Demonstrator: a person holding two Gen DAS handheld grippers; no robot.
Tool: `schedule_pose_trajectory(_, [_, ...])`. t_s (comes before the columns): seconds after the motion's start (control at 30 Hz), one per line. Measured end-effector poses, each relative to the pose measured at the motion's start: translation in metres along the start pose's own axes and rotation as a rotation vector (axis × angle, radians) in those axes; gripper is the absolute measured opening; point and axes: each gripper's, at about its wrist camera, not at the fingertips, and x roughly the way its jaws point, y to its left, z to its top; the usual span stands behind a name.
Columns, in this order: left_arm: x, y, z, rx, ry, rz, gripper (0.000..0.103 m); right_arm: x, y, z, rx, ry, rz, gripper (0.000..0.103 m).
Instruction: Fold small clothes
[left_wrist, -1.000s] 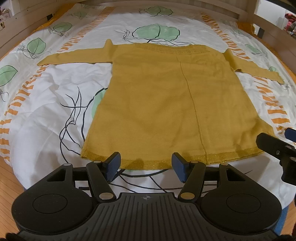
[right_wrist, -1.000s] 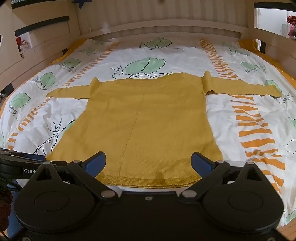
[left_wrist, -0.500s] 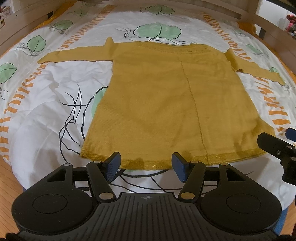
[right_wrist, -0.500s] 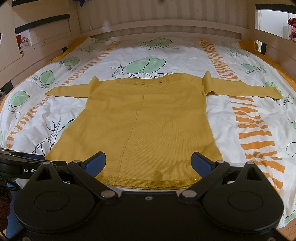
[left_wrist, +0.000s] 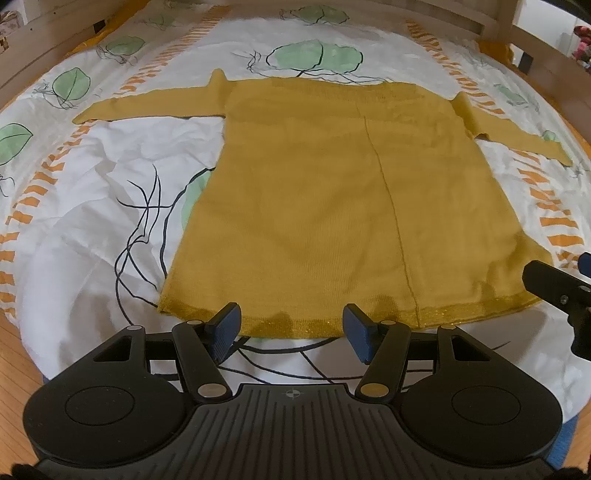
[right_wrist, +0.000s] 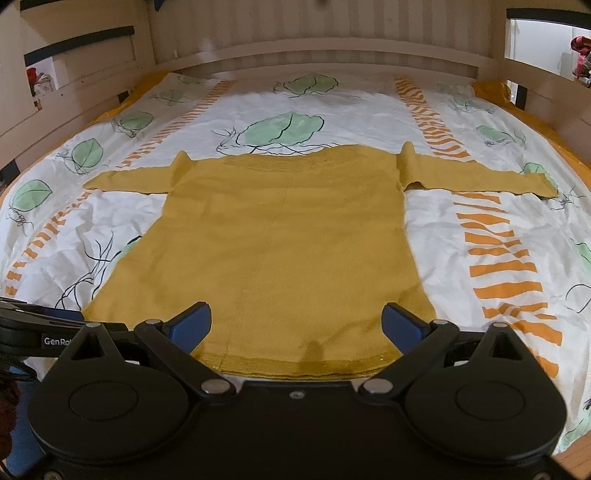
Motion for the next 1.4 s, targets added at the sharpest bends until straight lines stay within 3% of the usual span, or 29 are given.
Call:
schedule_pose_trajectory(0.87, [0.017,0.001,0.010,-0.012,0.039,-0.001,0.059,0.015,-0.004,0.004,0.014,0.050,-0.027,0.099])
schedule_pose_trajectory(1.13, [0.028,0.005,0.030,-0.018,0.019,0.009,0.059,0.032,-0.014,0.014,0.037,0.078,-0.014,0.099])
schedule_pose_trajectory(1.4, [0.047,0.008,0.069,-0.015,-0.050,0.005,0.059,0.059,-0.035,0.031,0.083,0.108,-0.005,0.099])
